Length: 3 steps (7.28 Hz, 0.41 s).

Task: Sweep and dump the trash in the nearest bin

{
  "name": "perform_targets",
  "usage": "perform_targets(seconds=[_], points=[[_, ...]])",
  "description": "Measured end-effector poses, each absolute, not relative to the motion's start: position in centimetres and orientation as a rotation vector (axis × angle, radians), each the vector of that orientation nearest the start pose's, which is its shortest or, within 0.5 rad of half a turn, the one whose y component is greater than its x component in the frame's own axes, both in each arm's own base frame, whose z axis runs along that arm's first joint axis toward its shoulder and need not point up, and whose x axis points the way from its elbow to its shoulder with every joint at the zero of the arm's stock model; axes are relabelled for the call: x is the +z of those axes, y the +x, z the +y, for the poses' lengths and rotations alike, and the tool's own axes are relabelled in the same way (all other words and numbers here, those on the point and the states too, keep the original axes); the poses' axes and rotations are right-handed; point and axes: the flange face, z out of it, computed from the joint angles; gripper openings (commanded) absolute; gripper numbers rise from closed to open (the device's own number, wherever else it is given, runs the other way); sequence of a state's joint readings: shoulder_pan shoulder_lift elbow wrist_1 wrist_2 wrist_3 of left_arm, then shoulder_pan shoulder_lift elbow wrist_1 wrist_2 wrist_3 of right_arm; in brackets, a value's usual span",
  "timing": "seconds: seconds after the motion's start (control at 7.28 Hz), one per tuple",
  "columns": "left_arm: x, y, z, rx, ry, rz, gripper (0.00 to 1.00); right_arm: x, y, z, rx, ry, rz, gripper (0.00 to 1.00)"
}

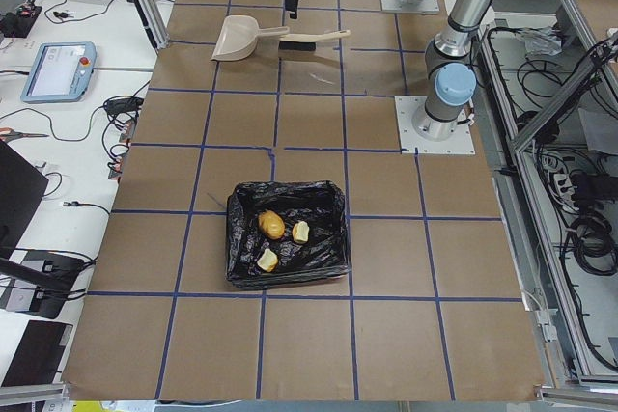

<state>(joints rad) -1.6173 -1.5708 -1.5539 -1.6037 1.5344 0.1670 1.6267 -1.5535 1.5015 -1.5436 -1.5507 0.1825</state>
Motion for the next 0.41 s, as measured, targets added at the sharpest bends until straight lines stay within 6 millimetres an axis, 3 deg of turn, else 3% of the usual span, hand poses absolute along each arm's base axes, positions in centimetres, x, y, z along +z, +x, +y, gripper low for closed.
perform_targets(seconds=[0.41], points=[[49.37, -16.18, -48.27, 0.021, 0.124, 3.168, 1.00, 51.29, 16.27, -49.14, -0.043, 0.200, 3.111, 1.00]])
